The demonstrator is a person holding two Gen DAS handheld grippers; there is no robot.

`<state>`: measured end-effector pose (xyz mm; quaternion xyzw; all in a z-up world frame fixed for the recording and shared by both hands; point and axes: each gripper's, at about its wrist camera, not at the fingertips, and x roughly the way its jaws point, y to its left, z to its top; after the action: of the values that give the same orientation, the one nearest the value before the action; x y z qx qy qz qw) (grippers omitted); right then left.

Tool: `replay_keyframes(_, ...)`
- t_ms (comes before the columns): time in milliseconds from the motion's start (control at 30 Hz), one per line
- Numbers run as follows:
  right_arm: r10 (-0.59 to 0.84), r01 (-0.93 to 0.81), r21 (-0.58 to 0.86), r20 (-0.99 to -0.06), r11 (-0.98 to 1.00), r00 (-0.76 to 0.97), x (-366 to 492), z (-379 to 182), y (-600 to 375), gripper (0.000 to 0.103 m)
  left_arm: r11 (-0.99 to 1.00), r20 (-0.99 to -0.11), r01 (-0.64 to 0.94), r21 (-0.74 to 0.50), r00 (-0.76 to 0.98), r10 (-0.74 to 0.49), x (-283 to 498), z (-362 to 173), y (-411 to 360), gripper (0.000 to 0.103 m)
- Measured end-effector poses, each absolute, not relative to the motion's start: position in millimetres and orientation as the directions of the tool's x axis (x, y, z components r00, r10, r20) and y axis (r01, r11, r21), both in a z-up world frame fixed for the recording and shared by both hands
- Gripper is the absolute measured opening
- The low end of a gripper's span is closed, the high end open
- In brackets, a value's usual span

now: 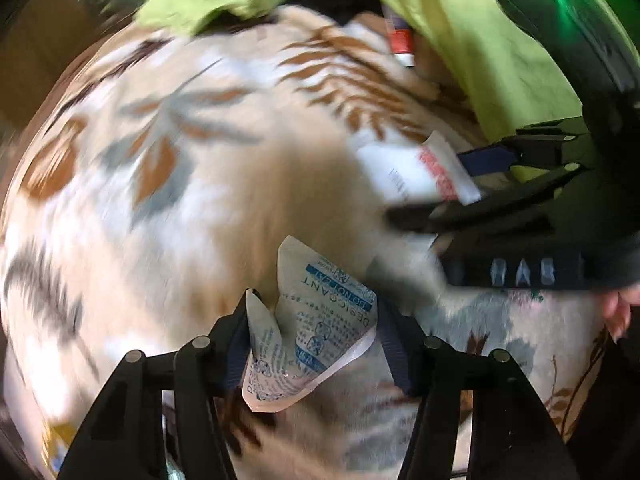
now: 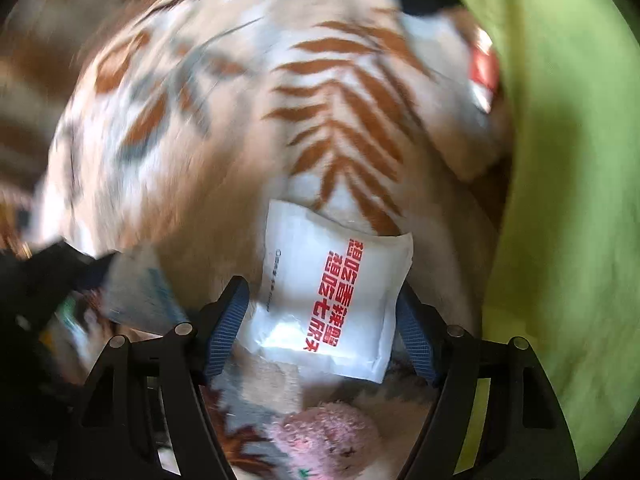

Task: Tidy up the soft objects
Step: 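Grasp the clear desiccant packet with the left gripper while the right grasps the white red-print sachet, then carry the desiccant packet and white sachet into the tray and open both grippers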

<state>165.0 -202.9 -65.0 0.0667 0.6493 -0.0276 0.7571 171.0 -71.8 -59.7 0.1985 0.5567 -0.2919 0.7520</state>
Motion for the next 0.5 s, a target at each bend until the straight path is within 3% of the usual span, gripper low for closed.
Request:
replay_keyframes(33,0.031,0.110,0.049,-0.986,0.993,0.162,164,-65,-201,0.057,0.773,-0.953,0.633,-0.032,0.214,-0.215,169,-58,-65,0.057)
replay_keyframes(133,0.050,0.067,0.063,-0.982,0.996,0.180,161,-59,-208,0.048,0.829,-0.939,0.551,-0.095,0.226,-0.258,162,-45,-31,0.057)
replay_keyframes(500,0.276,-0.017,0.282,-0.924,0.959,0.266,125,-2,-196,0.047,0.926,-0.909,0.340,-0.162,0.315,-0.274,95,-3,31,0.057)
